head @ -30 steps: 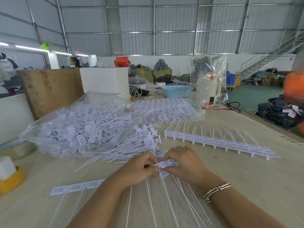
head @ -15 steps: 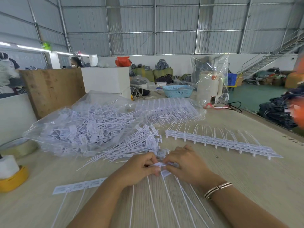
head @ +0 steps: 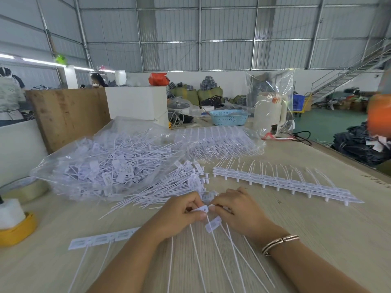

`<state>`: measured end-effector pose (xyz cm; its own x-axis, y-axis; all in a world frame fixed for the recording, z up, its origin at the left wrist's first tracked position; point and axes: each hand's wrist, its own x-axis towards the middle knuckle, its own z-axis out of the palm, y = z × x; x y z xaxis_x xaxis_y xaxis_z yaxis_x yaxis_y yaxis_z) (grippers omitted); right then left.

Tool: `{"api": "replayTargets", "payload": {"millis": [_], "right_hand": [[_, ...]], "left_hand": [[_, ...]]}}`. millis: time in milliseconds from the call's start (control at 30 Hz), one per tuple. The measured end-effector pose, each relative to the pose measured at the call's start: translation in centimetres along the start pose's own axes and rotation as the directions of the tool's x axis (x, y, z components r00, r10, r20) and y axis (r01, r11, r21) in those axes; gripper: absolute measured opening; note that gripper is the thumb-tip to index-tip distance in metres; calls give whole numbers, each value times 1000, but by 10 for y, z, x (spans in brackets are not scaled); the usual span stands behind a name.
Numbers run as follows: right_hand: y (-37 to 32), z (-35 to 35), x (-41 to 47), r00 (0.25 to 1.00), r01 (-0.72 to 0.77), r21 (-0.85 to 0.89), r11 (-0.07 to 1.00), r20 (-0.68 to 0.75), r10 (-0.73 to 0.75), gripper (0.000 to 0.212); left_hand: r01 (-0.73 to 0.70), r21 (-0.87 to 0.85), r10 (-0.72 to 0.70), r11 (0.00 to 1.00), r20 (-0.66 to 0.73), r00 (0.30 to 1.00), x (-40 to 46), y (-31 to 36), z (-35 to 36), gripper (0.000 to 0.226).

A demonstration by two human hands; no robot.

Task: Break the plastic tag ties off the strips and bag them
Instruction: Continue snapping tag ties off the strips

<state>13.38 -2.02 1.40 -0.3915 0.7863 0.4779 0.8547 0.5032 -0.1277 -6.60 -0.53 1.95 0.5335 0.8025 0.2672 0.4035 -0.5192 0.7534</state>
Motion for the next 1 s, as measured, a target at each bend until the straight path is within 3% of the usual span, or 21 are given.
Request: {"api": "replayTargets", "payload": {"millis": [200,400,500,567,600,667,733,833,933,1000], "right_hand": [[-5,3,1,991,-65,202,977,-98,86,20],[-9,5,2,984,-111,416,902,-79,157,24],[-8,3,3,948,-195,621,759,-80,309,22],[5,-5,1,861,-248,751,611,-119,495,25],[13,-9,-3,842,-257,733,630,-151,519,24],[22,-14,-11,883,-264,611,746,-159,443,16],[17,-13,-11,946,-217,494,842,-106,307,7],[0,-6,-2,997,-63,306,950,-12,70,18],[-7,-2,3,997,22,109,994,75,-31,29],[-6,-3,-1,994,43,80,996,98,-51,29]], "left_hand": [[1,-48,-3,999,-35,999,2,1,-1,15],[15,-78,-17,997,-31,999,3,1,-4,15],[25,-80,-25,996,-11,1000,1,1,-4,20],[29,-59,-27,998,33,999,-2,2,-4,23],[34,-60,-32,998,32,999,-2,2,-4,24],[42,-88,-44,995,-19,999,-2,1,-6,22],[41,-130,-49,991,-55,997,-2,-1,-8,14],[35,-185,-47,982,-59,997,-2,-3,-9,9],[38,-178,-47,983,-51,998,-2,-3,-7,11],[48,-144,-52,988,-22,998,-2,-4,-6,10]]}}
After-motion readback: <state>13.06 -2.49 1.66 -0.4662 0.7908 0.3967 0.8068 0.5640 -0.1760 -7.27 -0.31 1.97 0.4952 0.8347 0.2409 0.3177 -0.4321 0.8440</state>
